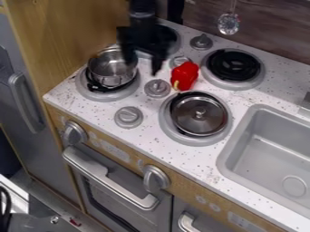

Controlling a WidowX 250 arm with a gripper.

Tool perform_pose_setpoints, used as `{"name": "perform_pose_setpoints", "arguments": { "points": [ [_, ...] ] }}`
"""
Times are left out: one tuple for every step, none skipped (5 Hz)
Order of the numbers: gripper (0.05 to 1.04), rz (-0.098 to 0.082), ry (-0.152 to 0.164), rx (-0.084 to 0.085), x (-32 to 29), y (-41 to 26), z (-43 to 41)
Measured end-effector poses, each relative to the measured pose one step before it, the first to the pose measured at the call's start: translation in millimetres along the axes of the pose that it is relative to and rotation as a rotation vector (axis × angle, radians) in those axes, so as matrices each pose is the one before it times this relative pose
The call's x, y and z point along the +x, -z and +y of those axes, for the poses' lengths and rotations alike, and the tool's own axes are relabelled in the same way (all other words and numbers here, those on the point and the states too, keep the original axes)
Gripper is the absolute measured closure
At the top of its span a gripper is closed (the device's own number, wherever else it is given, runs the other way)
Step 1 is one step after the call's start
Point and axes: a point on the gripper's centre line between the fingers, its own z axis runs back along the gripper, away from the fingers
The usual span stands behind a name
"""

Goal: Move the red pepper over the right upper stove

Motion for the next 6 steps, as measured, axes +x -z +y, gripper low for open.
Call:
{"name": "perform_pose_setpoints", "arguments": {
  "points": [
    [0.085,-0.0462,0.0677,-0.0154,26.91,-4.73,-31.67],
    [0.085,-0.0027,0.0208,-0.0213,18.02,7.66,-23.71],
    [0.085,-0.0034,-0.0486,-0.0028,6.46,8.14,2.47],
    [0.085,0.0296,-0.0488,0.0105,1.0,18.42,12.0],
    [0.085,-0.0108,-0.0321,0.0177,2.54,-2.16,17.69],
    [0.085,-0.0058,-0.0161,-0.0021,0.06,0.55,4.89]
  ]
}}
